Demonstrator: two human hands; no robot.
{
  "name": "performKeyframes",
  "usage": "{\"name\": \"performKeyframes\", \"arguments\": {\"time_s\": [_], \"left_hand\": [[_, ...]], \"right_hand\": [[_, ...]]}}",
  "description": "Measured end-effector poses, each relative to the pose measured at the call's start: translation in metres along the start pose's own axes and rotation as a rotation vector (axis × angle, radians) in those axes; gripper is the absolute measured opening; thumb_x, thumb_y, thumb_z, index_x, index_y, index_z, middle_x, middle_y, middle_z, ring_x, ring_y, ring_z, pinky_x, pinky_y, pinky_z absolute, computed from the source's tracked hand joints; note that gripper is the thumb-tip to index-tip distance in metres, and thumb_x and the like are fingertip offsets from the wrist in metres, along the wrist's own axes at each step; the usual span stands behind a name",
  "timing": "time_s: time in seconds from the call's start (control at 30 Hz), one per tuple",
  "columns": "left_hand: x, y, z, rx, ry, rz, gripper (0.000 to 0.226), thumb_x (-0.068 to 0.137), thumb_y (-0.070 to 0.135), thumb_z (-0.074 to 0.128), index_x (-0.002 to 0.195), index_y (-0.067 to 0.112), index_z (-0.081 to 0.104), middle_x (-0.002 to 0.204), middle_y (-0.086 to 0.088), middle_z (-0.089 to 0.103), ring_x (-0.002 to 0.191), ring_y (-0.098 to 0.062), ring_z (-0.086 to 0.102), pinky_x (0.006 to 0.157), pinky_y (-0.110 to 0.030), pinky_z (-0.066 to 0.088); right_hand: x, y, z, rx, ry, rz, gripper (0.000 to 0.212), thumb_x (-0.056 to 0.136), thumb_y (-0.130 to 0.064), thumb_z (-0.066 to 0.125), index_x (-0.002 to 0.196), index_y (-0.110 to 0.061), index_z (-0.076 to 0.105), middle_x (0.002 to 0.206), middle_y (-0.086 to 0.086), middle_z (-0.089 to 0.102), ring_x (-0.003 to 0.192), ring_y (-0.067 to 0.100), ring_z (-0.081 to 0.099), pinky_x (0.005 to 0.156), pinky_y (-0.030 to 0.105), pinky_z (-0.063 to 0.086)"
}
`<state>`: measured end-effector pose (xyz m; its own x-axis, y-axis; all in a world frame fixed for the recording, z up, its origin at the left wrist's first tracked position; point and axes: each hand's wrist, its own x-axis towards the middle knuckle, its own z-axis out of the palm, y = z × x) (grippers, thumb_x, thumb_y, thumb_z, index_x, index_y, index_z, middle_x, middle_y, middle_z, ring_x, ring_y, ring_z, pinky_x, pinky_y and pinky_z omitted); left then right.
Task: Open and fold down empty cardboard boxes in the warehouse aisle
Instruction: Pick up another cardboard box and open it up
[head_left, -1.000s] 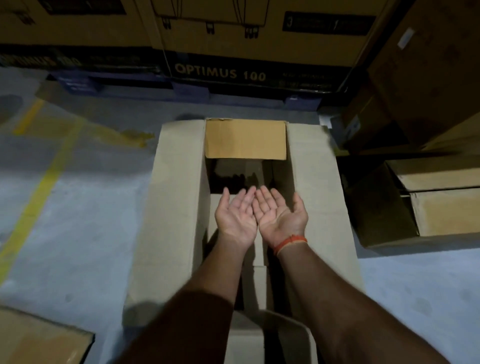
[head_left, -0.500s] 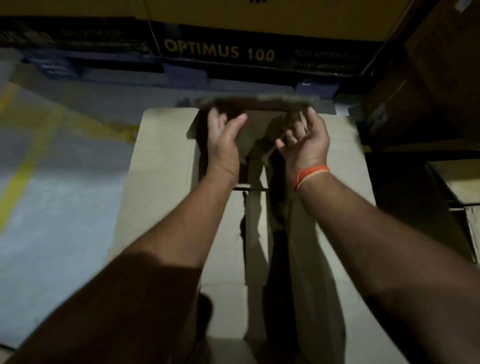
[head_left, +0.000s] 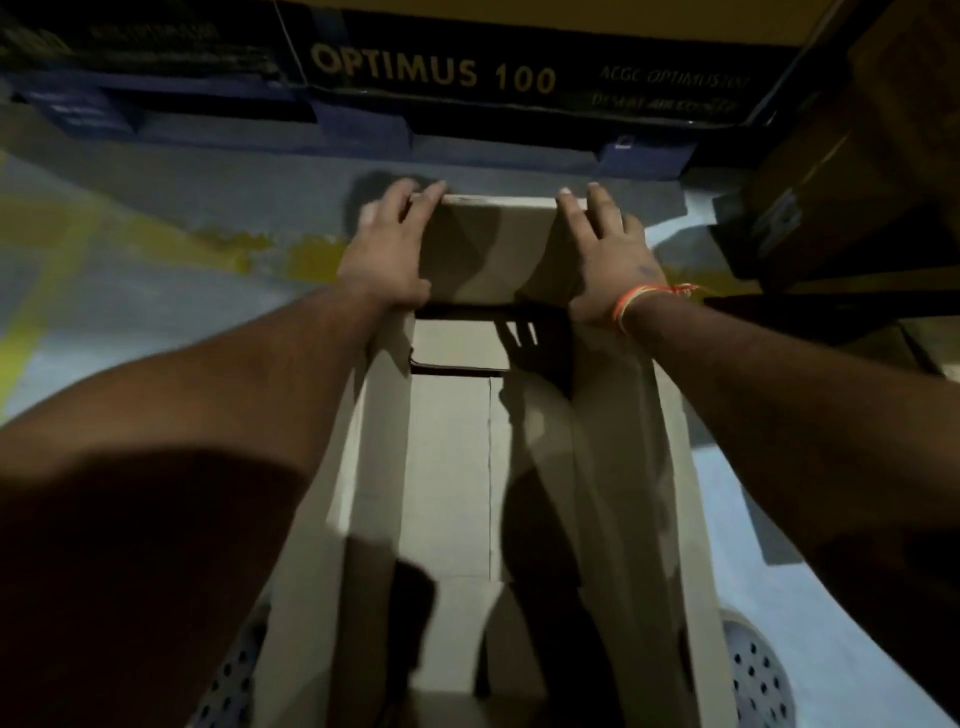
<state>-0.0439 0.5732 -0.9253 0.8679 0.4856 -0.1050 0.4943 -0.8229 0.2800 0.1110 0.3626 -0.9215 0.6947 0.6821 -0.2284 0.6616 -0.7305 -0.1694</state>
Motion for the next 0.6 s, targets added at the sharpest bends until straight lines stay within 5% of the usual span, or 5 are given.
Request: {"name": "performKeyframes", "arguments": {"time_s": [0.13, 0.27, 0.43, 0.6], "left_hand": [[-0.051, 0.003, 0.006, -0.141, 0.05, -0.116, 0.106, 0.077, 0.006, 0.072, 0.161, 0.038, 0.016, 0.17, -0.007, -0.009, 0.155, -0.036, 0.01, 0.121, -0.044, 0.033], [-0.149, 0.018, 0.02, -0.256, 0.005, -0.317, 0.092, 0.077, 0.002, 0.064, 0.156, 0.039, 0.034, 0.169, -0.003, 0.001, 0.137, -0.037, 0.047, 0.108, -0.039, 0.047], [-0.282, 0.042, 0.035, -0.304, -0.033, -0.407, 0.084, 0.077, -0.004, 0.055, 0.147, 0.041, 0.046, 0.153, -0.004, 0.037, 0.111, -0.029, 0.065, 0.099, -0.038, 0.054], [-0.327, 0.057, 0.022, -0.322, -0.118, -0.454, 0.092, 0.076, -0.012, 0.046, 0.151, 0.042, 0.04, 0.13, -0.001, 0.066, 0.112, -0.028, 0.063, 0.097, -0.034, 0.049]], "right_hand": [[-0.043, 0.003, 0.008, 0.083, 0.048, 0.038, 0.118, 0.069, -0.014, 0.08, 0.159, -0.039, 0.008, 0.162, -0.001, -0.031, 0.152, 0.036, 0.007, 0.12, 0.051, 0.03], [-0.134, -0.006, 0.031, 0.369, -0.005, 0.199, 0.1, 0.075, -0.002, 0.072, 0.156, -0.039, 0.027, 0.165, 0.005, -0.02, 0.142, 0.038, 0.039, 0.115, 0.039, 0.039], [-0.254, -0.023, 0.06, 0.338, -0.069, 0.306, 0.085, 0.083, 0.009, 0.061, 0.154, -0.03, 0.036, 0.167, 0.005, -0.001, 0.136, 0.029, 0.049, 0.109, 0.034, 0.047], [-0.308, -0.023, 0.072, 0.355, -0.144, 0.383, 0.069, 0.093, 0.003, 0.053, 0.153, -0.025, 0.037, 0.163, 0.006, 0.017, 0.13, 0.035, 0.053, 0.104, 0.04, 0.047]]}}
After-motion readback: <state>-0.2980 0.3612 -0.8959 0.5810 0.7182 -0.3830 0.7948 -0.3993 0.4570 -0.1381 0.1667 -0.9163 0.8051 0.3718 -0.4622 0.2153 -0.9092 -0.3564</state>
